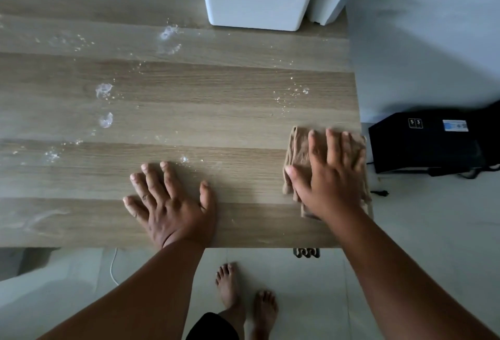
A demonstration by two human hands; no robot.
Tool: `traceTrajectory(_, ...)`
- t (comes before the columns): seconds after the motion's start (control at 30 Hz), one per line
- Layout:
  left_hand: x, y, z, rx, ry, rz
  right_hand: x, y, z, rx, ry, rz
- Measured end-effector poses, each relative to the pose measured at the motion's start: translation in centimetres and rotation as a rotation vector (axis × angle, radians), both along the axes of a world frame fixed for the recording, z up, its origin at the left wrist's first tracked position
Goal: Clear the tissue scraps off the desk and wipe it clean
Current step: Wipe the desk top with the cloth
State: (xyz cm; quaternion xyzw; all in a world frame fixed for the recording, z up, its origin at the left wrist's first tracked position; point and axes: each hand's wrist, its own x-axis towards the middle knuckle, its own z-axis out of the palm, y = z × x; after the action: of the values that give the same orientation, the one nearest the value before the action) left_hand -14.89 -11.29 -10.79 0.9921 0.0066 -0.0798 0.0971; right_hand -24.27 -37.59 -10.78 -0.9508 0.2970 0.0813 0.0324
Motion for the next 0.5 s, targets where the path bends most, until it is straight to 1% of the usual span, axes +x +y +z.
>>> traceTrajectory(0.07, 0.0, 0.0, 0.1, -0.004, 0.004, 0.001, 3.2, 1.0, 0.2, 0.019, 0.007, -0.094)
traceTrajectory(0.1, 0.0, 0.0, 0.1, -0.004, 0.005, 0.001, 4.6, 2.1, 0.2, 0.017, 0.007, -0.107)
traceTrajectory(0.2, 0.0, -0.1, 0.2, -0.002, 0.011, 0.0, 6.4, 7.3, 0.1, 0.023, -0.063, -0.035)
traceTrajectory(0.27, 0.0, -0.1, 0.1, 0.001, 0.02, -0.001, 5.5, 11.2, -0.1, 0.043, -0.143, 0.059)
traceTrajectory(0.33, 0.0, -0.1, 0.0, 0.001, 0.023, -0.002, 3.2, 13.2, -0.5, 0.06, -0.186, 0.17)
traceTrajectory(0.43, -0.1, 0.0, 0.1, -0.003, 0.014, 0.004, -1.1, 11.4, -1.0, 0.059, -0.204, 0.292)
traceTrajectory(0.5, -0.1, 0.0, 0.2, -0.006, 0.017, 0.003, -3.6, 8.5, -1.1, 0.025, -0.167, 0.302)
